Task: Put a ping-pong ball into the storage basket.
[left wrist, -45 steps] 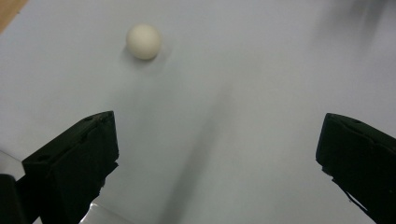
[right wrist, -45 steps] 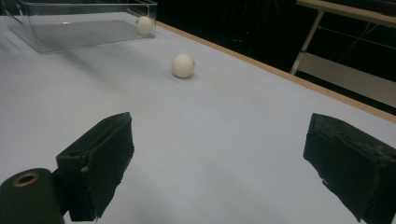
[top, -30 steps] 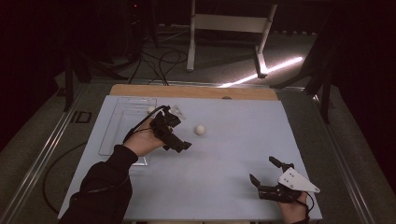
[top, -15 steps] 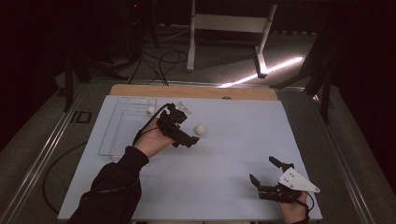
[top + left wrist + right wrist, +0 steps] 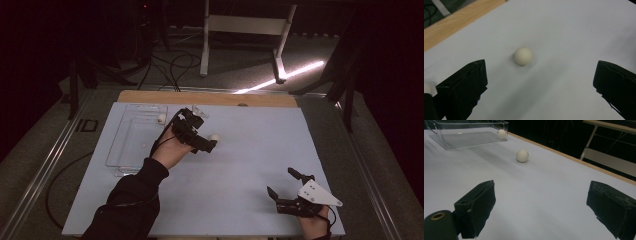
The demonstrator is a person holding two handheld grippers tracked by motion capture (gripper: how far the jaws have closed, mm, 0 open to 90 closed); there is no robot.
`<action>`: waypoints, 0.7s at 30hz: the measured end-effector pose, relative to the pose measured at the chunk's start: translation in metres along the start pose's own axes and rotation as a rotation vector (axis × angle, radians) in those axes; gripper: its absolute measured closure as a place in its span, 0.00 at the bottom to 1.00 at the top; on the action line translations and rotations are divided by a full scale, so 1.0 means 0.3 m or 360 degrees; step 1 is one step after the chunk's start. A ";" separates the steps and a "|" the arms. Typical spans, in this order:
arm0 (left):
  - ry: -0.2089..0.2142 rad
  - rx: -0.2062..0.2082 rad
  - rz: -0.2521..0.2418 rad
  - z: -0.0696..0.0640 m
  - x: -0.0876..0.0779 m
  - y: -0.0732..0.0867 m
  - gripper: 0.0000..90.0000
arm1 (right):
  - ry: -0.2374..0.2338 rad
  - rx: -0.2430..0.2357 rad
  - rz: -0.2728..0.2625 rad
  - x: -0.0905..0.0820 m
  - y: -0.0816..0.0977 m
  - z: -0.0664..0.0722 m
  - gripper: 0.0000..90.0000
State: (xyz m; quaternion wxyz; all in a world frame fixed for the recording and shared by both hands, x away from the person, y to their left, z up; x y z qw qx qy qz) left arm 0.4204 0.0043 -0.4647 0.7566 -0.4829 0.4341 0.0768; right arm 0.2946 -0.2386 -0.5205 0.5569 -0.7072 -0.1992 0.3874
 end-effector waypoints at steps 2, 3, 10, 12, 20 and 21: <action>-0.0005 -0.0024 -0.0028 -0.003 0.005 -0.013 0.00 | 0.0000 0.0000 0.0001 0.000 0.000 0.000 0.09; 0.0004 -0.0047 -0.0030 -0.006 0.007 -0.019 0.00 | 0.0001 0.0002 -0.0001 0.000 0.000 0.000 0.09; -0.0036 -0.0134 -0.0010 -0.010 0.026 -0.053 0.00 | 0.0003 0.0007 -0.0005 -0.001 -0.001 -0.001 0.09; -0.0061 -0.0150 -0.0009 -0.006 0.032 -0.059 0.00 | 0.0002 0.0004 -0.0005 -0.001 -0.001 -0.001 0.09; -0.0085 -0.0238 0.0019 -0.019 0.083 -0.075 0.00 | 0.0002 0.0005 -0.0007 -0.001 0.000 -0.004 0.09; -0.0097 -0.0238 0.0020 -0.019 0.090 -0.075 0.00 | 0.0002 0.0005 -0.0007 -0.001 0.000 -0.004 0.09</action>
Point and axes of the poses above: each handheld gripper's, and its own axes: x roughly forward along the jaws, y roughly out of its underside, z roughly to its left, the point moved 10 cm from there along x, roughly forward along the jaws, and after that the axes turned 13 degrees about -y, right-handed, at the moved point
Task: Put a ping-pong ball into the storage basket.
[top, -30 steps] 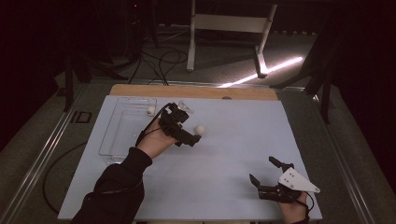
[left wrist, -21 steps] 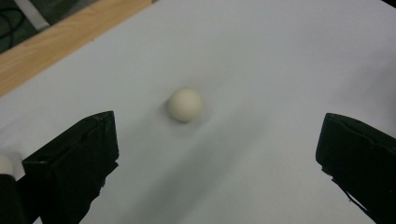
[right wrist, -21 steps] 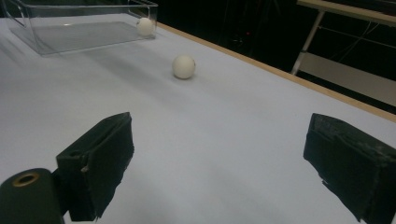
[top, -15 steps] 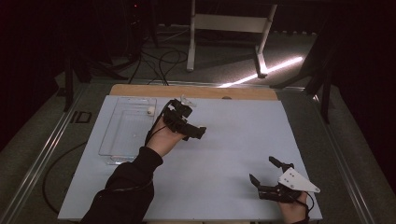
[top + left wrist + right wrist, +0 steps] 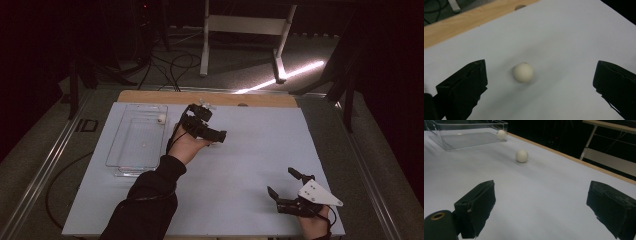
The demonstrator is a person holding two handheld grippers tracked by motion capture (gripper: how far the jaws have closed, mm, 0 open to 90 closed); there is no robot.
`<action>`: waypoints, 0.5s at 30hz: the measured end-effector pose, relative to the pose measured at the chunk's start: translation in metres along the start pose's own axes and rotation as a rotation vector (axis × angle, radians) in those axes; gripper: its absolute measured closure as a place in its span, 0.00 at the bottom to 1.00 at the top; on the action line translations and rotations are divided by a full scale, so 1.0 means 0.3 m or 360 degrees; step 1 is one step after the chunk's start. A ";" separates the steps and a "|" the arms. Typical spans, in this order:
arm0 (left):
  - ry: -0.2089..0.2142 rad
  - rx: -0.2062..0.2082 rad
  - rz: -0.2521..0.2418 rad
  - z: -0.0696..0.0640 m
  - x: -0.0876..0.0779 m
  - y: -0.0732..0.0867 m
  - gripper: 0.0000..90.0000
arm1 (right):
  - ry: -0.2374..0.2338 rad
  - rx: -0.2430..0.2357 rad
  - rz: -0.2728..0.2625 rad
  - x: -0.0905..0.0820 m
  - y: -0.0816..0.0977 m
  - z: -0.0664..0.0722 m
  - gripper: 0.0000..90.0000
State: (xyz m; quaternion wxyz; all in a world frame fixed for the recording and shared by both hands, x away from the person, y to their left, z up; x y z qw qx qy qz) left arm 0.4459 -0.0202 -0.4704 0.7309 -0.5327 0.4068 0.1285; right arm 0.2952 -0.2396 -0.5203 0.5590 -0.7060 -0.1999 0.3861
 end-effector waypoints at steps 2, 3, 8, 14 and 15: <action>0.0013 -0.0013 0.0013 -0.004 0.008 0.001 0.01 | 0.0001 0.0001 0.0001 0.000 0.000 0.001 0.09; -0.0004 -0.0031 0.0013 -0.004 0.024 -0.001 0.01 | 0.0000 0.0000 0.0000 0.000 0.000 0.001 0.09; 0.0013 -0.0078 0.0030 -0.012 0.056 -0.002 0.01 | -0.0004 0.0005 0.0002 0.001 0.002 0.001 0.09; 0.0005 -0.0099 0.0065 -0.018 0.085 0.006 0.01 | -0.0007 0.0004 -0.0002 0.001 0.001 0.002 0.09; -0.0001 -0.0107 0.0061 -0.018 0.090 0.006 0.01 | -0.0007 0.0004 0.0000 0.001 0.001 0.002 0.09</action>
Point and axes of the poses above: each handheld gripper's, and its own axes: x roughly forward along the jaws, y roughly out of its underside, z roughly to its left, the point moved 10 cm from there along x, roughly forward along the jaws, and after that the axes turned 13 degrees about -y, right-handed, at the moved point
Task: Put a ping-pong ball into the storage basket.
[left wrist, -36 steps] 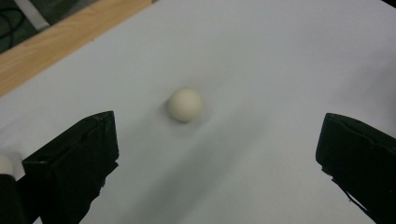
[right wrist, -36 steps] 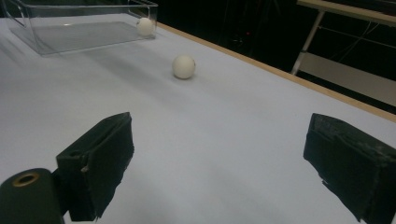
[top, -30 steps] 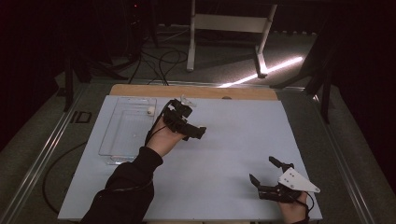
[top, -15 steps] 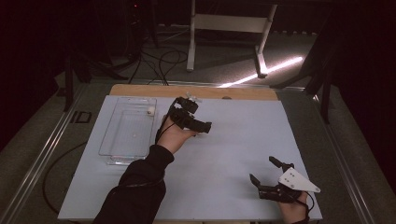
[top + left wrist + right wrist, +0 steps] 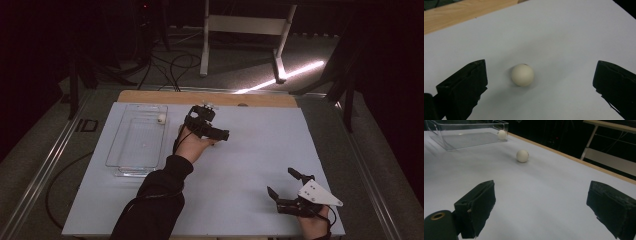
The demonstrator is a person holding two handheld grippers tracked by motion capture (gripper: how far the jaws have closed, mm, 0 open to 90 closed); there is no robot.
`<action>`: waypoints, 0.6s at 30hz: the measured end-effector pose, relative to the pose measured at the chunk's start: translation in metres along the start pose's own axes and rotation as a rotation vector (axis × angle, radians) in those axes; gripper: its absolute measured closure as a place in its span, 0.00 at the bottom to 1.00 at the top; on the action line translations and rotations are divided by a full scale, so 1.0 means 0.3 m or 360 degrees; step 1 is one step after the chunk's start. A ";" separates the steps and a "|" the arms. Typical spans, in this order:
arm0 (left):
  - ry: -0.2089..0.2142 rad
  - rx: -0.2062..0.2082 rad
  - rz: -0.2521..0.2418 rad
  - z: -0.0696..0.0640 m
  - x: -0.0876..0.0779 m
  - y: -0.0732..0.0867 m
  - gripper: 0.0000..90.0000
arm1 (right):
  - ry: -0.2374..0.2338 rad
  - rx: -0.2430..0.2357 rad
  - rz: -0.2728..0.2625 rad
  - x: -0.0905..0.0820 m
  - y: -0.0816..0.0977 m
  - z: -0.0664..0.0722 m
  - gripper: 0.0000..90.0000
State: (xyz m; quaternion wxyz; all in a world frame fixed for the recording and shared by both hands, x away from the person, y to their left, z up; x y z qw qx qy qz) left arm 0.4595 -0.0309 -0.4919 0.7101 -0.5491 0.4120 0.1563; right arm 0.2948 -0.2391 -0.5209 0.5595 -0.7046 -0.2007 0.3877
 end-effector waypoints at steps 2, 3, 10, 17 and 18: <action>0.0006 -0.0001 0.0010 -0.002 0.008 0.001 0.01 | 0.0000 -0.0001 0.0002 0.000 0.000 0.000 0.09; 0.0002 -0.0005 0.0009 -0.002 0.011 0.002 0.01 | 0.0001 -0.0004 0.0001 0.000 -0.001 0.000 0.09; 0.0007 -0.0042 0.0043 -0.007 0.048 0.016 0.02 | -0.0001 0.0002 -0.0001 0.000 0.000 0.000 0.09; -0.0019 -0.0055 0.0111 -0.003 0.094 0.039 0.02 | -0.0002 0.0006 -0.0004 -0.002 0.000 0.000 0.09; -0.0021 -0.0048 0.0123 -0.003 0.100 0.044 0.02 | -0.0003 0.0007 -0.0005 -0.002 0.000 0.000 0.09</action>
Point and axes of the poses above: each handheld gripper's, and its own axes: x roughly forward along the jaws, y roughly out of its underside, z roughly to its left, the point moved 10 cm from there along x, roughly forward along the jaws, and after that the axes turned 13 degrees about -y, right-handed, at the moved point
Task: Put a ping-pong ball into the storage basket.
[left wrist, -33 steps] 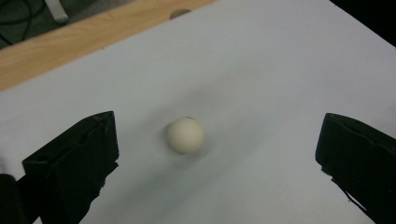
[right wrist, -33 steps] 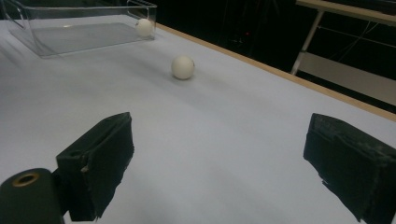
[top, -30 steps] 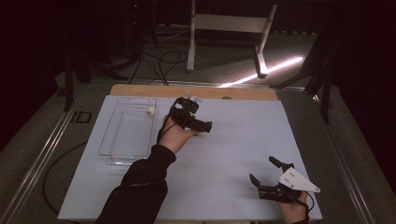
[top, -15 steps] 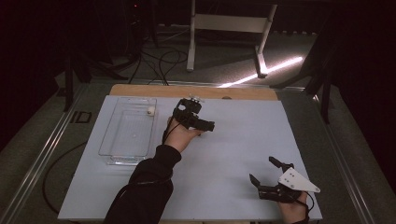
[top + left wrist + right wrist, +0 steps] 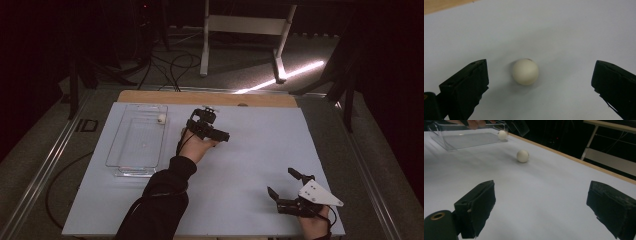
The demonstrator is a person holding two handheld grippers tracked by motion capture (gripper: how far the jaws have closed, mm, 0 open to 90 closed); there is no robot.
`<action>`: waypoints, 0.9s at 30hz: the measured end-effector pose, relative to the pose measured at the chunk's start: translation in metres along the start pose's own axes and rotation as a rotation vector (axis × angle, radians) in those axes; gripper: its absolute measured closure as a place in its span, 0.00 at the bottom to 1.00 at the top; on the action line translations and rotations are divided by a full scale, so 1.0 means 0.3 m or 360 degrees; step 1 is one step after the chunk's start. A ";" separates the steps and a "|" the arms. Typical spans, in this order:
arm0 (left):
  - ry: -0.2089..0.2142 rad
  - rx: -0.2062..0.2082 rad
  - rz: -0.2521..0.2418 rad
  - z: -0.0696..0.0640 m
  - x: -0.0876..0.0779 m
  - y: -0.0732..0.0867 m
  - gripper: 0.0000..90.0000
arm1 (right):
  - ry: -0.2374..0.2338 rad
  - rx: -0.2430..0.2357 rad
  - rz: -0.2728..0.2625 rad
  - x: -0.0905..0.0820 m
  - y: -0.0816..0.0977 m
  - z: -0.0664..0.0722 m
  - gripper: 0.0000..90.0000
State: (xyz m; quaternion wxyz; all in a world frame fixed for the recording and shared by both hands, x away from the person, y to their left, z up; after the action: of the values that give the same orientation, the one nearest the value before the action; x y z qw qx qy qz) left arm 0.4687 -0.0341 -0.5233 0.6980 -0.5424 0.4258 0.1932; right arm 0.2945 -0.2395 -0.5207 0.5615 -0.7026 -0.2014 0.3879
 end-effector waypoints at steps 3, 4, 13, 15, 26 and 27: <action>-0.0006 0.0008 0.0027 -0.003 0.017 0.009 0.02 | 0.0002 -0.0002 0.0000 -0.001 -0.001 -0.001 0.09; -0.0010 0.0010 0.0033 -0.004 0.022 0.011 0.02 | 0.0000 -0.0002 0.0000 -0.001 -0.001 0.000 0.09; -0.0011 0.0008 0.0103 -0.009 0.067 0.038 0.06 | -0.0004 -0.0001 -0.0002 -0.001 -0.002 0.002 0.09; -0.0020 -0.0007 0.0108 -0.003 0.074 0.040 0.09 | -0.0001 -0.0002 -0.0004 -0.002 -0.002 0.000 0.09; -0.0040 -0.0049 0.0169 0.004 0.115 0.064 0.20 | -0.0006 0.0001 -0.0002 0.001 0.000 0.001 0.09; -0.0040 -0.0051 0.0172 0.005 0.118 0.065 0.21 | -0.0008 0.0002 -0.0001 0.001 0.000 0.002 0.09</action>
State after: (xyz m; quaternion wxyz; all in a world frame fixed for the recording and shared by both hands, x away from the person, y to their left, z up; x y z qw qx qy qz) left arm 0.4748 -0.0331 -0.5633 0.6829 -0.5272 0.4427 0.2443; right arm 0.2943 -0.2390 -0.5209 0.5617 -0.7012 -0.2027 0.3895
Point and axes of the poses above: each handheld gripper's, and its own axes: x roughly forward along the jaws, y roughly out of its underside, z roughly to its left, the point moved 10 cm from there along x, roughly forward along the jaws, and after that the axes turned 13 degrees about -y, right-handed, at the moved point
